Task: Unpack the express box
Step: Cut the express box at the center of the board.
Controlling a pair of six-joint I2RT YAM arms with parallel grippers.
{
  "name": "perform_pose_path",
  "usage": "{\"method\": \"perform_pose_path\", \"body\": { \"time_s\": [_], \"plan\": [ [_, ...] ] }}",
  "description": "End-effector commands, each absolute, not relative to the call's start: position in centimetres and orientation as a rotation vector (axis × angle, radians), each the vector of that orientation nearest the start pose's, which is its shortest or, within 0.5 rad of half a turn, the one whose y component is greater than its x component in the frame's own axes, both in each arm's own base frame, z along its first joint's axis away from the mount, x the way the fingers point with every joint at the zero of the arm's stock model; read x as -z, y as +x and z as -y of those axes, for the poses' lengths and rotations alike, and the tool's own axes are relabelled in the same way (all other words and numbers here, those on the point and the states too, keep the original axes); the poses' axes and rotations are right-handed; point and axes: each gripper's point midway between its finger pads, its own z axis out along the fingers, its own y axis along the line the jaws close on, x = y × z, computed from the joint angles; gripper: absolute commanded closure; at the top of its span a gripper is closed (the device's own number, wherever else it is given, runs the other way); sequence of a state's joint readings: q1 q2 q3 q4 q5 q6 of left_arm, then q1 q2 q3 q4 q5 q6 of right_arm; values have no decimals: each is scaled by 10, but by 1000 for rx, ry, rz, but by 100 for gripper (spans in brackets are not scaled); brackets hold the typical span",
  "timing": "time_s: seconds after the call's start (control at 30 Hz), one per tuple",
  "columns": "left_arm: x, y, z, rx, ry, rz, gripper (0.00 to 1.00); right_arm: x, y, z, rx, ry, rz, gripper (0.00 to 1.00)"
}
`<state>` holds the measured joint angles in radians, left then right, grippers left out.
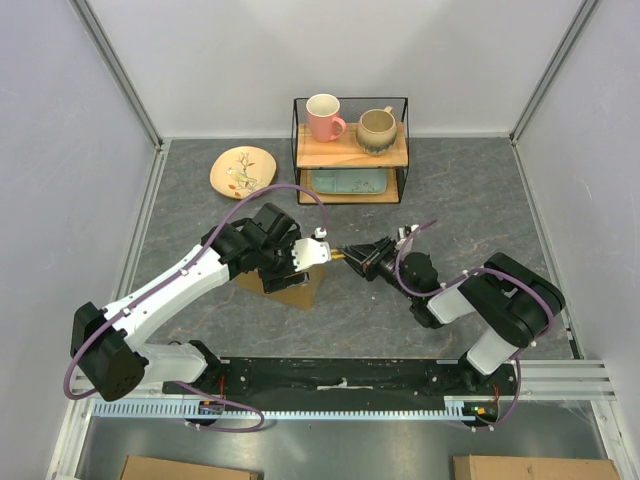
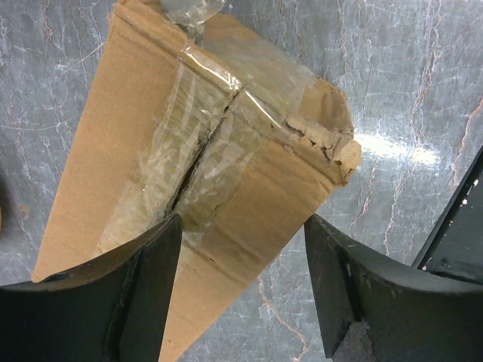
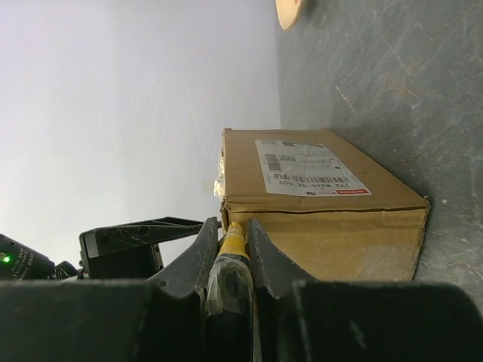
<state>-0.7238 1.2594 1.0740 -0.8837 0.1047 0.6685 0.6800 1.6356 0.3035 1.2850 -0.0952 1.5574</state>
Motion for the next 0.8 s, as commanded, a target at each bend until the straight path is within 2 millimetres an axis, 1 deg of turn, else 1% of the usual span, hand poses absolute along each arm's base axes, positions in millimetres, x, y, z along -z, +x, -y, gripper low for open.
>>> {"method": "perform_pose_path", "body": {
  "time_s": [0.0, 0.07, 0.13, 0.2, 0.4, 0.43, 0.47, 0.53, 0.6, 0.63, 0.67, 0.77],
  "plan": [
    [-157, 222, 188, 172, 1644, -1987, 28, -267, 269, -288, -1972, 534, -1302, 100],
    [-158, 223, 188, 175, 1639, -1989, 28, -269, 269, -291, -1970, 527, -1306, 100],
    [-157, 222, 188, 177, 1640, -1989, 28, -275, 271, -293, -1977, 513, -1292, 100],
    [-158, 222, 188, 175, 1640, -1987, 29, -276, 270, -299, -1980, 498, -1304, 100],
    [-160, 222, 186, 162, 1634, -1982, 29, -261, 267, -311, -1959, 469, -1377, 100],
    [-160, 222, 186, 164, 1633, -1979, 29, -258, 268, -311, -1955, 474, -1385, 100],
    [-161, 222, 185, 162, 1632, -1978, 29, -248, 267, -308, -1939, 492, -1405, 100],
    [-159, 221, 185, 162, 1635, -1979, 29, -244, 270, -301, -1918, 504, -1407, 100],
    [-157, 219, 183, 162, 1640, -1983, 29, -242, 270, -294, -1899, 505, -1411, 100],
    [-156, 219, 183, 161, 1640, -1986, 29, -238, 270, -293, -1879, 497, -1431, 100],
    [-156, 219, 182, 161, 1640, -1986, 29, -241, 268, -292, -1875, 485, -1429, 100],
    [-157, 220, 183, 161, 1639, -1985, 29, -237, 266, -289, -1841, 482, -1456, 100]
  ]
}}
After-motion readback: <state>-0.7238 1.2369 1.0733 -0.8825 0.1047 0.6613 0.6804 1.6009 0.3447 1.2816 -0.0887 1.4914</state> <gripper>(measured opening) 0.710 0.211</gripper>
